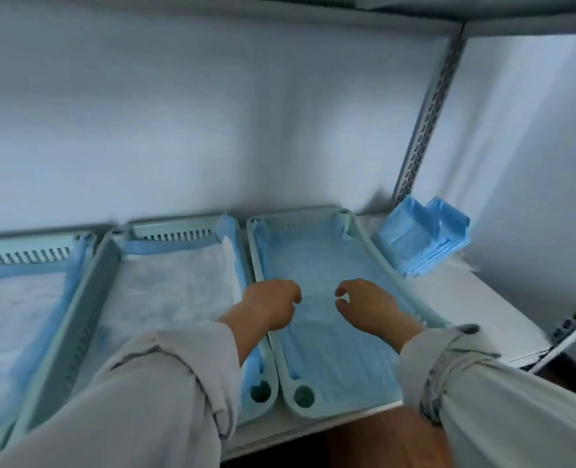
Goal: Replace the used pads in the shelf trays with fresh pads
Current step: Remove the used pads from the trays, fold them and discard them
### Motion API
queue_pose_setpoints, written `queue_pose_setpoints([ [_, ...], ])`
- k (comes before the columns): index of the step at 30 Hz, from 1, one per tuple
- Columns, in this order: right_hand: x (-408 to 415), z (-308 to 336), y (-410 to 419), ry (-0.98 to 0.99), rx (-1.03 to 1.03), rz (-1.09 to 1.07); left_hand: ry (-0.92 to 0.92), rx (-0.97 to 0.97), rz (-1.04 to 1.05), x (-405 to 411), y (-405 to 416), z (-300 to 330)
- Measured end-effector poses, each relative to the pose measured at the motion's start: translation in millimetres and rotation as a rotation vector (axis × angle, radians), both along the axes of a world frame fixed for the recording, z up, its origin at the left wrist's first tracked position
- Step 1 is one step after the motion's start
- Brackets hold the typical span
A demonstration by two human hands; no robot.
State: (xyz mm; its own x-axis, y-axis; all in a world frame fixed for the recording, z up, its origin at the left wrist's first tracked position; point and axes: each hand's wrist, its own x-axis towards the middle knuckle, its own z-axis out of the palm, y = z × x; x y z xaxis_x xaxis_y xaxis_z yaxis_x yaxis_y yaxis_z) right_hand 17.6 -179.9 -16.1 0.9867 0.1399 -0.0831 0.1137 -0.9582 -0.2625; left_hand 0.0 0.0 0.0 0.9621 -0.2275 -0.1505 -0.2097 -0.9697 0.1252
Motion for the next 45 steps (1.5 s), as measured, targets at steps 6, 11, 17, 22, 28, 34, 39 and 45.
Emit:
queue_pose_setpoints([
  [6,-10.3,-19.8,-6.2,0.206,-0.117,0.019,0.028,0.146,-0.027,-3.7,3.7,-12.4],
  [11,-21.0,-22.9,-3.4,0.162,-0.221,0.062,-0.067,0.192,0.022,-12.3,-0.1,-13.0],
  [17,-4.8,-10.7,-12.6,0.16,-0.153,0.04,-0.066,0.185,0.027,2.8,-21.2,-10.6],
  [22,30.7,-14.0,-34.4,0.08,-0.094,-0.039,-0.01,-0.043,0.122,43.8,-35.7,-20.2],
  [28,57.6,-23.3,-51.3,0.023,-0.131,-0.103,0.024,0.025,0.17,63.8,-31.3,-38.0],
  [34,66.6,-29.4,-48.9,-0.144,-0.304,0.011,0.015,0.068,0.134,72.8,-34.1,-40.8],
  [39,68.1,-31.3,-43.0,-0.151,-0.326,0.057,0.034,0.051,0.104,75.7,-32.2,-45.1],
  [45,61.4,-25.1,-40.0,-0.147,-0.378,0.044,-0.011,0.023,0.07,67.3,-31.3,-47.9],
])
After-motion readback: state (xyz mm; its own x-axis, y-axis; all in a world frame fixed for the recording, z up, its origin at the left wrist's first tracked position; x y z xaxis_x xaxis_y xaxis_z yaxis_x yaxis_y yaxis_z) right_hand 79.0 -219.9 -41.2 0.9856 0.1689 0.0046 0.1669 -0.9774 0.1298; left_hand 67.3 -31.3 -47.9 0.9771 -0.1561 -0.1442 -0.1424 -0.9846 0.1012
